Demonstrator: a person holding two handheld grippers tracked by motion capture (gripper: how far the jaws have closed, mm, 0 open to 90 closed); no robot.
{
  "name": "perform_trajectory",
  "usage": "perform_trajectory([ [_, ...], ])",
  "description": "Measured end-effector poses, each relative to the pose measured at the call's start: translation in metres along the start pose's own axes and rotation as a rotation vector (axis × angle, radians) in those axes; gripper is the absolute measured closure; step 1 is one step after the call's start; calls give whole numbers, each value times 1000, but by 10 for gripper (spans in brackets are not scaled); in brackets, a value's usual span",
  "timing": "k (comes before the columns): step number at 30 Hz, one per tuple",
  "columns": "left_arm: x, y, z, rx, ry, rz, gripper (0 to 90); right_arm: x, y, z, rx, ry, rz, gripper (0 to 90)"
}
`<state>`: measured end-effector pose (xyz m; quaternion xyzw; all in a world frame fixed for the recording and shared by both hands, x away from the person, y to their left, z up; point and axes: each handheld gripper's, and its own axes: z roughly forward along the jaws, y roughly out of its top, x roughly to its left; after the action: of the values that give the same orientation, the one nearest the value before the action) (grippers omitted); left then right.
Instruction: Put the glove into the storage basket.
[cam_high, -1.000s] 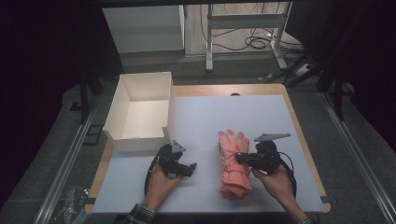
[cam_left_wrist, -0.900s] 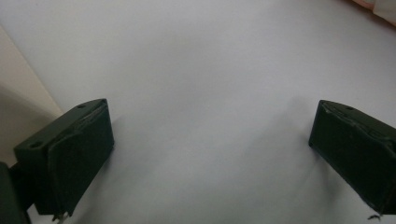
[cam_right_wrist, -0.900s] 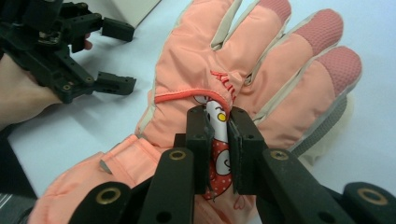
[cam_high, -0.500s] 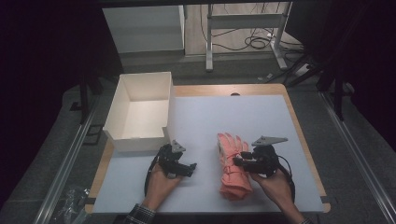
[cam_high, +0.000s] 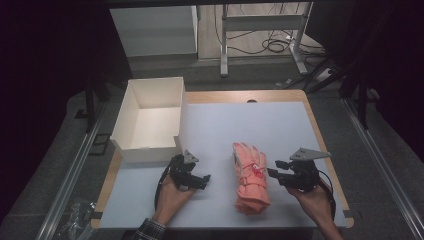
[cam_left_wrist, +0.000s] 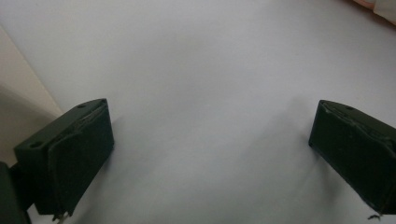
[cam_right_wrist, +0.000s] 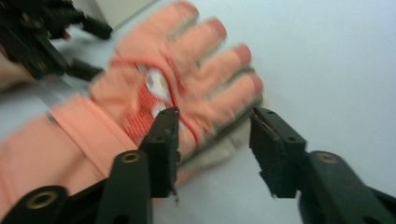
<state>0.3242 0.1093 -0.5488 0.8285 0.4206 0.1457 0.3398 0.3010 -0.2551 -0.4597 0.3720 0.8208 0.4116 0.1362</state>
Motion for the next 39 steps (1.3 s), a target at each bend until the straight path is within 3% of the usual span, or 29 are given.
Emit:
perform_trajectory([
  [5, -1, -1, -4, 2, -9, 19, 44, -5, -26, 3, 11, 15, 1, 706],
  [8, -1, -2, -11, 14, -22, 28, 56, -1, -37, 5, 27, 13, -27, 823],
  [11, 2, -6, -20, 12, -8, 22, 53, 3, -45, 6, 37, 26, -40, 876],
  [17, 13, -20, -36, 10, 39, 12, 51, 13, -55, 5, 46, 76, -56, 884],
  [22, 19, -33, -34, 17, 39, 4, 49, 21, -60, 10, 66, 108, -74, 883],
  [24, 22, -36, -33, -9, 17, -29, 37, 23, -61, 12, 71, 117, -83, 882],
  [39, 22, -36, -32, -4, 18, -19, 30, 39, -58, 32, 67, 166, -99, 872],
])
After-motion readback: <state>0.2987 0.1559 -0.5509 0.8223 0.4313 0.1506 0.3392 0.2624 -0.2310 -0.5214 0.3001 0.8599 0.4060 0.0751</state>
